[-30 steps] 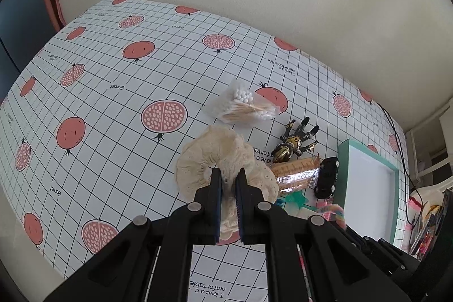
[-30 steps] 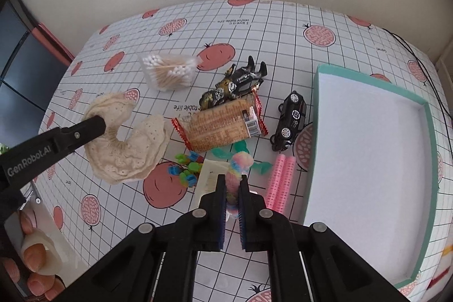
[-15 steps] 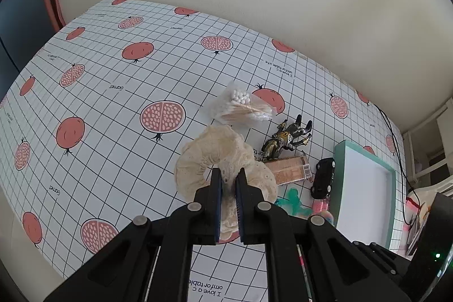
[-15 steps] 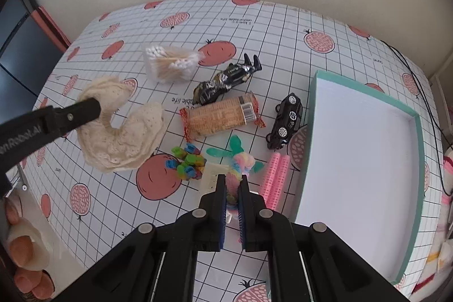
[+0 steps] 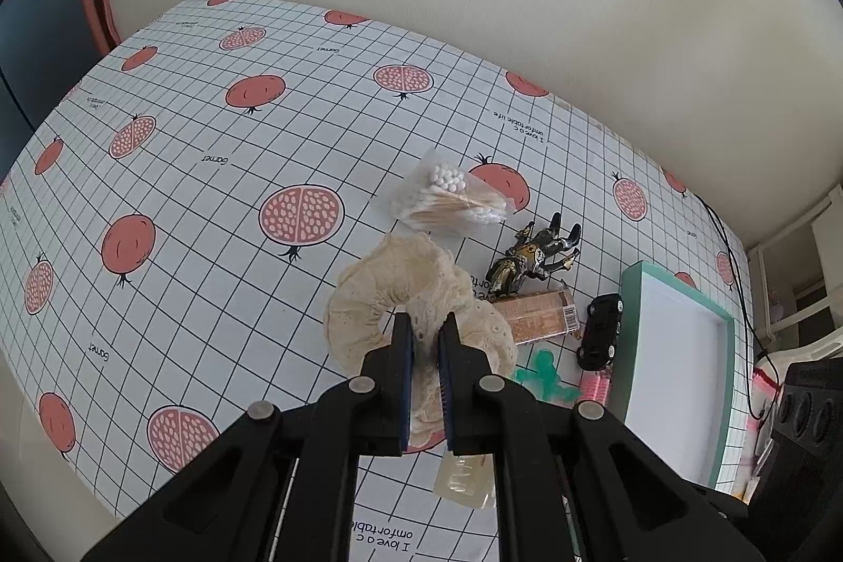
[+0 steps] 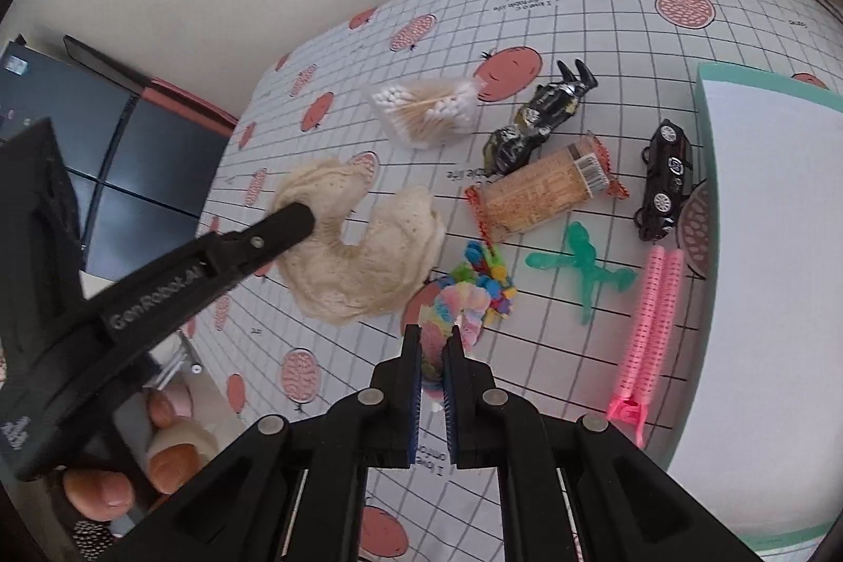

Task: Organize objects
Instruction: 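Lift the bracelet and scrunchie and carry both toward the green-rimmed tray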

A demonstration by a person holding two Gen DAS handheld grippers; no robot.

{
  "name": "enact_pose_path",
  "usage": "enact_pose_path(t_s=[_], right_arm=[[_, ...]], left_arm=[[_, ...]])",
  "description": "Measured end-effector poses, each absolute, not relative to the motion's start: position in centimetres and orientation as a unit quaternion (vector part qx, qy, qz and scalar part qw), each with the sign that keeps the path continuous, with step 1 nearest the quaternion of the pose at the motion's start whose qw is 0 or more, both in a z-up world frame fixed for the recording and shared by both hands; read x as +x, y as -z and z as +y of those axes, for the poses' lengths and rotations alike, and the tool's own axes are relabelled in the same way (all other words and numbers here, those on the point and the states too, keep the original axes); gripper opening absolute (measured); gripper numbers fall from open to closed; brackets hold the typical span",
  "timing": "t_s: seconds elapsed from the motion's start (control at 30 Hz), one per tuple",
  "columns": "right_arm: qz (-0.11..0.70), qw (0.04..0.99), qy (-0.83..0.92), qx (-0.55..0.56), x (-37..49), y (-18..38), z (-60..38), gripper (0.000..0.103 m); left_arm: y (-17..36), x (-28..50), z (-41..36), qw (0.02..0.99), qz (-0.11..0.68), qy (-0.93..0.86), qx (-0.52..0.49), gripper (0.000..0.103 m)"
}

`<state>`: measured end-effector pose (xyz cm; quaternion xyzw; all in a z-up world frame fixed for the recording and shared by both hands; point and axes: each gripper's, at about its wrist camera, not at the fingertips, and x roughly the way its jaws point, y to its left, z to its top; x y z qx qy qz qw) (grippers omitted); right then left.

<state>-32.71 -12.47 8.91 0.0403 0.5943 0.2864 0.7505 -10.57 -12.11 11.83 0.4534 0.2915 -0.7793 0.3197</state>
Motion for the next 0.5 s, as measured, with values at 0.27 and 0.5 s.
enact_pose_path(t_s=[0.27, 0.5], right_arm=[[0.595, 0.758, -0.264, -0.043, -32.7, -8.7, -12.9, 0.008], [0.566, 0.776, -0.278, -0.037, -32.7, -11.6, -13.6, 0.008]], left_arm=[[-11.8, -10.6, -12.1, 0.325, 0.293, 0.777, 0.452, 0.009], [-12.7, -10.5, -11.9, 0.326, 0.294, 0.782, 0.441, 0.009]])
